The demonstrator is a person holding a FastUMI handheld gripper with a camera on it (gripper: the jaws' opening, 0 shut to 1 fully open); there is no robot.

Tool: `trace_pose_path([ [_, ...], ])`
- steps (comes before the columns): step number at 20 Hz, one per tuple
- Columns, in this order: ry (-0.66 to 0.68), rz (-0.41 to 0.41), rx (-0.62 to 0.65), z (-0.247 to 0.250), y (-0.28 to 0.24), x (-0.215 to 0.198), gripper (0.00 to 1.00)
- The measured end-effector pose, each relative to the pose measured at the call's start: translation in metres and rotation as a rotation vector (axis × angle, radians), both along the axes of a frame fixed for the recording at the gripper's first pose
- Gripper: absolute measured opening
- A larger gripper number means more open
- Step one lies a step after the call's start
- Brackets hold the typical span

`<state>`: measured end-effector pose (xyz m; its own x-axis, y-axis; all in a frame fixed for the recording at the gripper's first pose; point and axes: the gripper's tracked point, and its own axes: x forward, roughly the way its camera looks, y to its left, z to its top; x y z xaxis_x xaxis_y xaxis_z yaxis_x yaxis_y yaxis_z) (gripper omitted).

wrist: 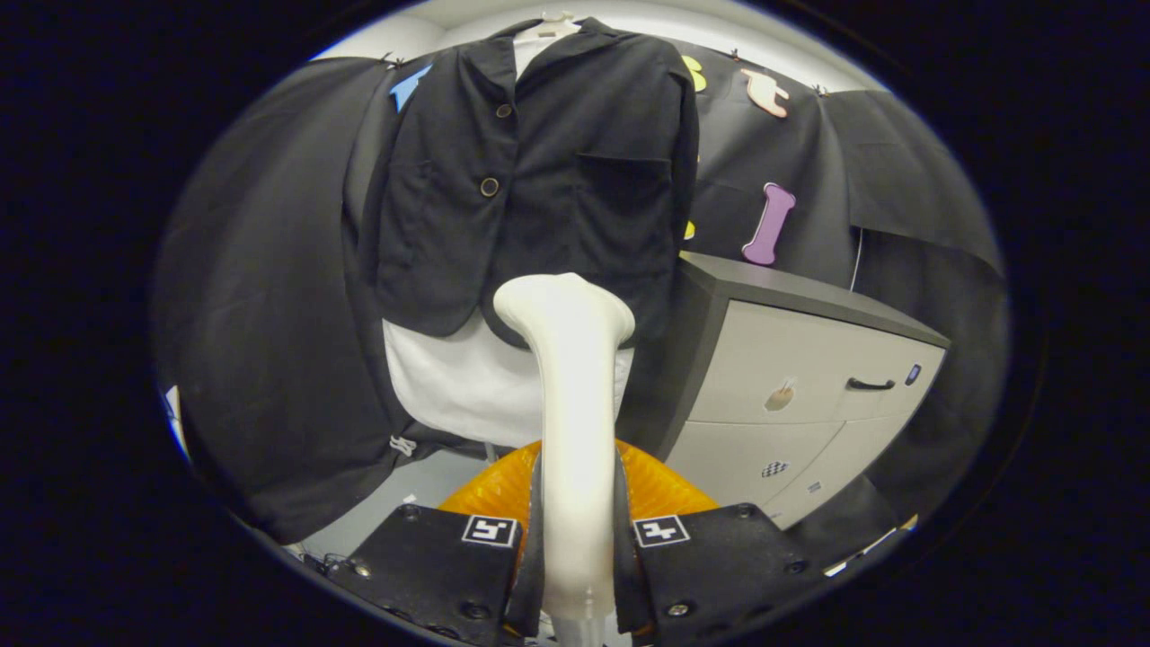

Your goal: Iron the clothes twice with a garment steamer, once on the left side and once on the right side.

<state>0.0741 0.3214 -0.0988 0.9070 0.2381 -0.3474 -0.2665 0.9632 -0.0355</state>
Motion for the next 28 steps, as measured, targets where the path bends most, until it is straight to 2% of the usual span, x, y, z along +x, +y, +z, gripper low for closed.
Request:
trace_pose_path([
  [5, -0.259, 0.062, 0.062, 0.126, 0.021, -0.027, 0.34],
  [13, -0.569, 0.16, 0.168, 0.289, 0.072, -0.022, 0.34],
  [21, -0.737, 0.196, 0.192, 0.378, 0.136, 0.022, 0.34],
  [28, -0.81, 0.145, 0.167, 0.415, 0.175, 0.066, 0.33],
])
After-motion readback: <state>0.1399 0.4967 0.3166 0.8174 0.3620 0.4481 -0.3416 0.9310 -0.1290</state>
